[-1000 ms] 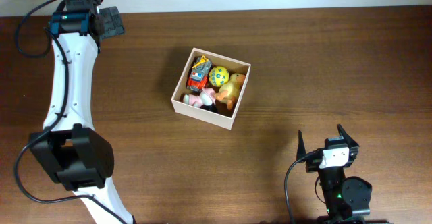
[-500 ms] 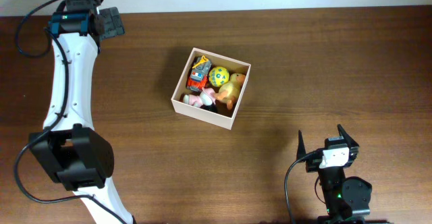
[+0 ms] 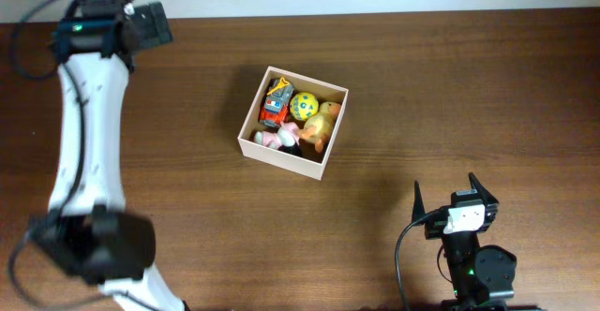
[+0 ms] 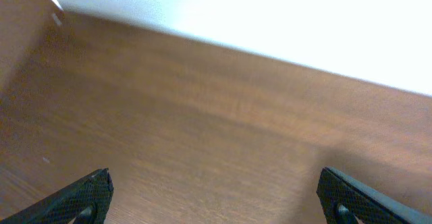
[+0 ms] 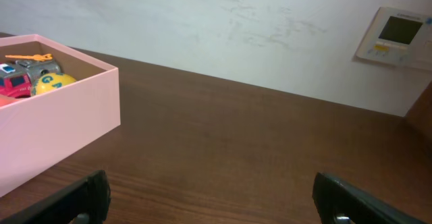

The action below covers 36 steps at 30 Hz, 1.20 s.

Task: Pack container

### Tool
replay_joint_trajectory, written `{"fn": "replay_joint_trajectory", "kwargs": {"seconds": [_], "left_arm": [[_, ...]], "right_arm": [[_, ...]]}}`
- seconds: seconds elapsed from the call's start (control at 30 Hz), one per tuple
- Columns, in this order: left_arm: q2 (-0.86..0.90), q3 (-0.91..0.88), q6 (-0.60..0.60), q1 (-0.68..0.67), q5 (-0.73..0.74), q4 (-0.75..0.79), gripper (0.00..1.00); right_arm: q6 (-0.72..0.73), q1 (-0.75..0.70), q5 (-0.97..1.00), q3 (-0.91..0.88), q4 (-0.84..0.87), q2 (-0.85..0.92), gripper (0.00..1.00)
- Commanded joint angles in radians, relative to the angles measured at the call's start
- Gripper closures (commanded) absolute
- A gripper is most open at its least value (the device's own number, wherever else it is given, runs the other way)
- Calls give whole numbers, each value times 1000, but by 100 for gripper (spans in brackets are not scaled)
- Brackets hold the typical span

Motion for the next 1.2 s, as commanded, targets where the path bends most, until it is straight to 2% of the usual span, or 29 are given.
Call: {"fn": "replay_joint_trajectory", "kwargs": {"seconds": [0.0, 0.3, 0.5, 0.63, 0.77, 1.0, 1.17], "left_arm": [[-255, 11, 23, -10, -26, -29, 1], [-629, -36, 23, -28, -25, -175, 1], [-871, -270, 22, -37, -21, -128, 1], [-1037, -527, 22, -37, -11, 22, 1], [-1193, -837, 22, -37, 2, 248, 1], [-1369, -1299, 22, -36, 70, 635, 1], [-1456, -1543, 21, -37, 132, 855, 1]], "right_arm": [[10, -8, -9, -7, -3, -8, 1], [10, -8, -9, -7, -3, -8, 1], [10, -8, -9, -7, -3, -8, 1], [10, -8, -9, -7, -3, -8, 1], [10, -8, -9, -7, -3, -8, 1], [10, -8, -9, -7, -3, -8, 1], [10, -8, -9, -7, -3, -8, 1]]}}
